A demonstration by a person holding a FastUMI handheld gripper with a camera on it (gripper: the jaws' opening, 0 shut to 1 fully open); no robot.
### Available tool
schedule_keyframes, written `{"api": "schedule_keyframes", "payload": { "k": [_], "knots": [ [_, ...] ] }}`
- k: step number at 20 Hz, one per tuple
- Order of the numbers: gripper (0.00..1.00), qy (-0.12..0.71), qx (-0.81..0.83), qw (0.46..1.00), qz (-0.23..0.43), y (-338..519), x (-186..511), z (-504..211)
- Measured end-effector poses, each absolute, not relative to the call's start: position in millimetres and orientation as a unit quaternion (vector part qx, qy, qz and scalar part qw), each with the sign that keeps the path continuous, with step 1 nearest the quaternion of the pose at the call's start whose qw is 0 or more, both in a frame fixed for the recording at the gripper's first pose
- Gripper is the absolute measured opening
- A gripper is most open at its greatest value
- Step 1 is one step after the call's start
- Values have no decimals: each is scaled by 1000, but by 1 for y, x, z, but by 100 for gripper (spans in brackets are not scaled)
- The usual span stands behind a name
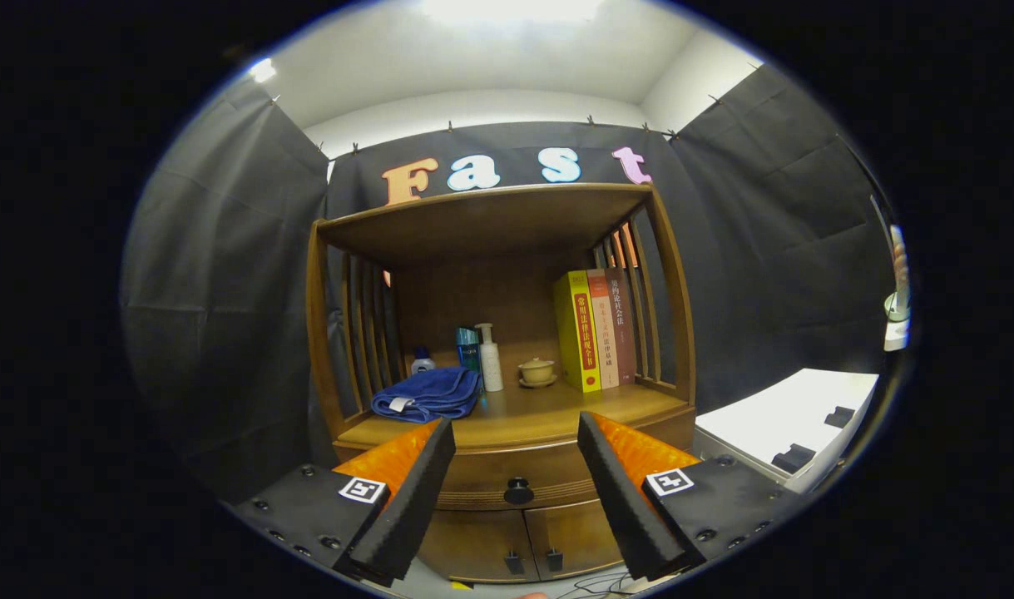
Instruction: Pull open the drawer, take out the items inside it, and place them on the countertop above the cabinet.
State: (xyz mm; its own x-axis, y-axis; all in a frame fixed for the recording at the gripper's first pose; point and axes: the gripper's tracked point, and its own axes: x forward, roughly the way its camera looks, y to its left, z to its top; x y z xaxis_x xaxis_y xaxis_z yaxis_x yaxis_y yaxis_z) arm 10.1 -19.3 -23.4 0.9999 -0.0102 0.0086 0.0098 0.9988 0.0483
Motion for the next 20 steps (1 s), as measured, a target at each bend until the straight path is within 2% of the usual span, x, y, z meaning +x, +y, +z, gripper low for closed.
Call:
{"api": "schedule_keyframes", "payload": {
  "k": [16, 18, 20],
  "knots": [
    [96, 65, -57, 996, 18, -11, 131, -209],
    [93, 76, -56, 995, 27, -6, 136, -218],
    [86, 84, -46, 995, 19, -10, 138, -224]
  ]
}}
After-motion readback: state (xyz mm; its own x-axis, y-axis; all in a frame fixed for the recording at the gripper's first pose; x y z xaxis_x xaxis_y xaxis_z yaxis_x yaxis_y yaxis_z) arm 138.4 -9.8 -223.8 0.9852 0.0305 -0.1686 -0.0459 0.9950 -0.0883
